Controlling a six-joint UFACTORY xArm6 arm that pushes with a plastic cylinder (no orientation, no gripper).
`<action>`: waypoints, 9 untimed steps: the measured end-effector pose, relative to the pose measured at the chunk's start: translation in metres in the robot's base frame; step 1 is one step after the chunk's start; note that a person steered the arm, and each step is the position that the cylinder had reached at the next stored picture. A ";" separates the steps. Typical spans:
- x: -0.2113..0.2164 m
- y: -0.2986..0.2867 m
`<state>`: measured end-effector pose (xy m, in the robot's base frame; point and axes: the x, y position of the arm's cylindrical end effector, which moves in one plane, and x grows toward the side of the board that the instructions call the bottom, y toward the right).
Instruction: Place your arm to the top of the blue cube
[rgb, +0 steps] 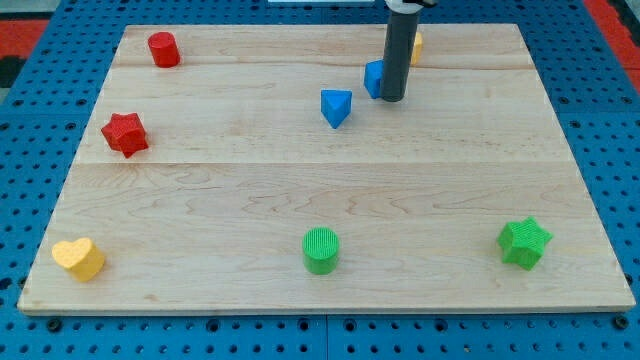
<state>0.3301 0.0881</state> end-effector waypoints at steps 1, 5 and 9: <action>-0.005 0.008; -0.024 0.034; -0.066 0.021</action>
<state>0.2639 0.1093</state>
